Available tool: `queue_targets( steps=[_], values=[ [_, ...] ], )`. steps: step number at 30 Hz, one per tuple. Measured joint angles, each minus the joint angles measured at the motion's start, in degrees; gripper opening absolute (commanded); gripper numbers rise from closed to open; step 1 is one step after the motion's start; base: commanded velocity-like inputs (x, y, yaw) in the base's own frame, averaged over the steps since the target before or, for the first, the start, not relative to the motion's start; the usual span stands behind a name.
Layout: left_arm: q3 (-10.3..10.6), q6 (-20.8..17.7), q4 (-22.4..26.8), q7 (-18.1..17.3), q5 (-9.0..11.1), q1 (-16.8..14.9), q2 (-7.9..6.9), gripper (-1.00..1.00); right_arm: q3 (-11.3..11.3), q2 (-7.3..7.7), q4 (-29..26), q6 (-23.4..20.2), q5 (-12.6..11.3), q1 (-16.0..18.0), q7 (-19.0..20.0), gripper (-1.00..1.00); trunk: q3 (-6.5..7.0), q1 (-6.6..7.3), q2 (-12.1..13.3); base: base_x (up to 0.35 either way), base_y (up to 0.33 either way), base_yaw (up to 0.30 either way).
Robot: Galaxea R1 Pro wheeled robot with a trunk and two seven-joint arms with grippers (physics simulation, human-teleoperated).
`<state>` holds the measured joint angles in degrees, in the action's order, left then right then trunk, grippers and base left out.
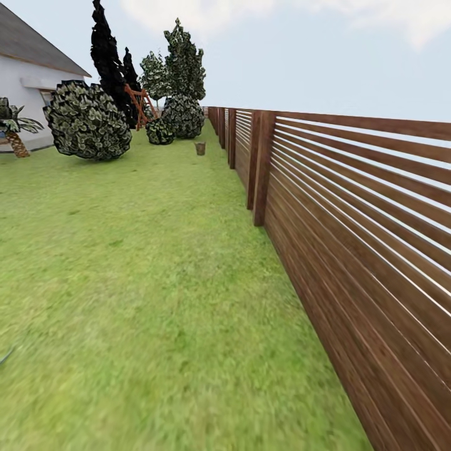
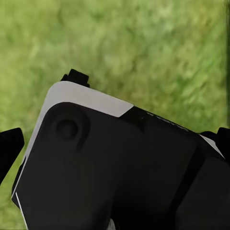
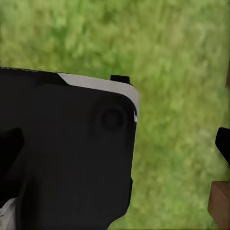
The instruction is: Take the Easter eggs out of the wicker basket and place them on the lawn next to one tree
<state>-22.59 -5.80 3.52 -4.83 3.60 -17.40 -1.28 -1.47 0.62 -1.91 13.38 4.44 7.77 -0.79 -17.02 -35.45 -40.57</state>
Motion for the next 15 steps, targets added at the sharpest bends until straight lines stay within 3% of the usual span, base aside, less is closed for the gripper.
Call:
queue_targets(
  steps=[15],
  values=[
    [0.0, 0.0, 0.0, 0.0, 0.0, 0.0, 0.01, 1.00, 0.0, -0.09, 0.0, 0.2, 0.3, 0.0, 0.1, 1.00, 0.00, 0.00, 0.0, 0.332, 0.000, 0.000]
  ],
)
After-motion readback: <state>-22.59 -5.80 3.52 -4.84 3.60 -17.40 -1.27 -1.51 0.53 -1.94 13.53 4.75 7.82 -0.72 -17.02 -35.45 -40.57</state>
